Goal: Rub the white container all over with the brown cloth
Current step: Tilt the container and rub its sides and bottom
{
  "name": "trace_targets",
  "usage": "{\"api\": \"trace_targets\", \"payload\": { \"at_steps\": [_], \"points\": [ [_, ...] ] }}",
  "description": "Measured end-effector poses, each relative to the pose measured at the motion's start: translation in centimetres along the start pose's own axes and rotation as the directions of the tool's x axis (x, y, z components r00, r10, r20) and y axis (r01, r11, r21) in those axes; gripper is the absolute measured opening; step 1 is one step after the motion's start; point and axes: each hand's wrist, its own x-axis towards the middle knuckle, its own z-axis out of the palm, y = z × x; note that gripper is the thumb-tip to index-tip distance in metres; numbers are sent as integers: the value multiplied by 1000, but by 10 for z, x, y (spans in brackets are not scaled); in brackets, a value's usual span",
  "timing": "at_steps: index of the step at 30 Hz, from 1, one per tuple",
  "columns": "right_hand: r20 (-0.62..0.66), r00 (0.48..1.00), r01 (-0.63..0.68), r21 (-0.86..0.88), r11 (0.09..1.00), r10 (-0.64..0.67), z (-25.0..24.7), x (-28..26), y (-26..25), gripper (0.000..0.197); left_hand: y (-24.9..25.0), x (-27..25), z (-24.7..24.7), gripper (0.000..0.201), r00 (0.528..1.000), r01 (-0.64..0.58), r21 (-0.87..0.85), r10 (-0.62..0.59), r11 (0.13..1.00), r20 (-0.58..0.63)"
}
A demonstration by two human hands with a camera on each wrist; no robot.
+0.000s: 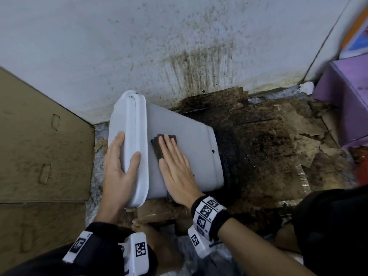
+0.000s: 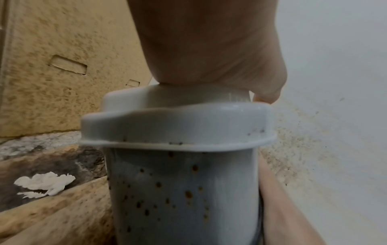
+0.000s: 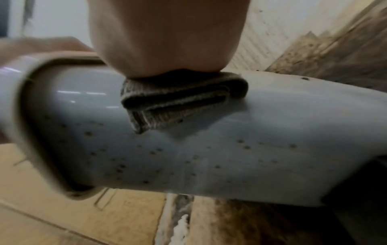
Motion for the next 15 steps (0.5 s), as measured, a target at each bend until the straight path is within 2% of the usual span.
{"api": "trace_targets", "payload": {
  "at_steps": [3, 6, 9, 13, 15],
  "points": [
    [-27, 999, -31, -54, 998, 30, -2, 0, 36, 55, -1, -1, -2, 66, 1000, 30, -33, -30, 999, 9],
    [-83, 975, -211, -47, 976, 206, -9, -2, 84, 55, -1, 0, -2, 67, 1000, 25, -57, -25, 998, 6],
    [-121, 905, -408, 13, 913, 407, -16, -9, 119, 56, -1, 1, 0, 73, 1000, 1, -29, 0, 1000, 18],
    [-118, 832, -529, 119, 840, 541, -14, -1, 113, 56, -1, 1, 0, 74, 1000, -8, -5, 8, 1000, 15],
    [-123, 812, -558, 122, 821, 571, -9, 4, 100, 57, -1, 1, 0, 74, 1000, -7, 2, 7, 1000, 16]
  ]
}}
